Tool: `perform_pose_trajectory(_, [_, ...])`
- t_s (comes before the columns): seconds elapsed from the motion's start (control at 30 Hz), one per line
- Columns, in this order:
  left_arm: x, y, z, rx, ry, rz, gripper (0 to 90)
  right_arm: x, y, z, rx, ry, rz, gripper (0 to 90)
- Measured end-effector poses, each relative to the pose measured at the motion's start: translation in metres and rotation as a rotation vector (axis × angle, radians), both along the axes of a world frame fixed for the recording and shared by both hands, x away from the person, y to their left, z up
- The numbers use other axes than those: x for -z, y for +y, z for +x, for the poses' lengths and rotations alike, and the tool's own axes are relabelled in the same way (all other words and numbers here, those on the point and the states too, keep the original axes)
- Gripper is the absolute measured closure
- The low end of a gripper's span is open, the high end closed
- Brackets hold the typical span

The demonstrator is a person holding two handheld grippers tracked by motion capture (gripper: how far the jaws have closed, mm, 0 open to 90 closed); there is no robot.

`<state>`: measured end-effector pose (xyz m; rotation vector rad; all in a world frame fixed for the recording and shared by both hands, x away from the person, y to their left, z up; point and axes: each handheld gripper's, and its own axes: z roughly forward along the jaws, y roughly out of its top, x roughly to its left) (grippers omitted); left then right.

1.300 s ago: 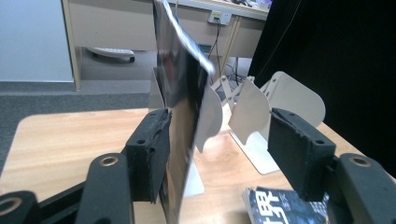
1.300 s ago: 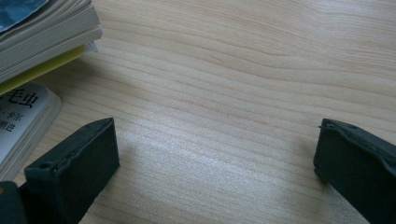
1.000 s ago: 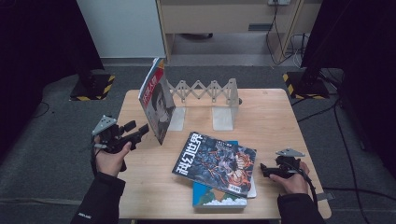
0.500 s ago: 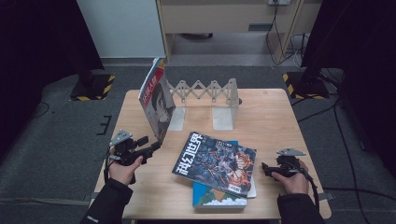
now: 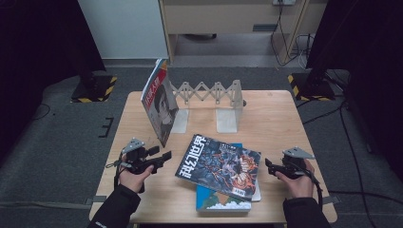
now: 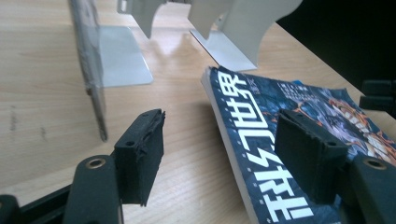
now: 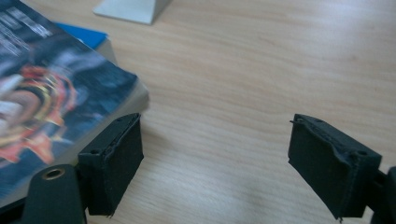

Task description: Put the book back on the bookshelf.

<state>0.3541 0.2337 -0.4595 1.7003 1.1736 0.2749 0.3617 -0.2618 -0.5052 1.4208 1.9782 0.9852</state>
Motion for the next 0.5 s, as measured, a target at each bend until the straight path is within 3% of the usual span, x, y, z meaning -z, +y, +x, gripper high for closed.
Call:
perform_pose_trajectory(0.17, [0.006, -0.008, -0.001, 0.03, 0.01, 0.001, 32.0, -0.009, 0.008, -0.003, -0.022, -0.043, 0.038, 20.7])
perform_pose_trajectory(0.5, [0.017, -0.019, -0.002, 0.079, 0.054, 0.005, 31.8, -0.019, 0.023, -0.008, -0.076, -0.053, 0.098, 22.9])
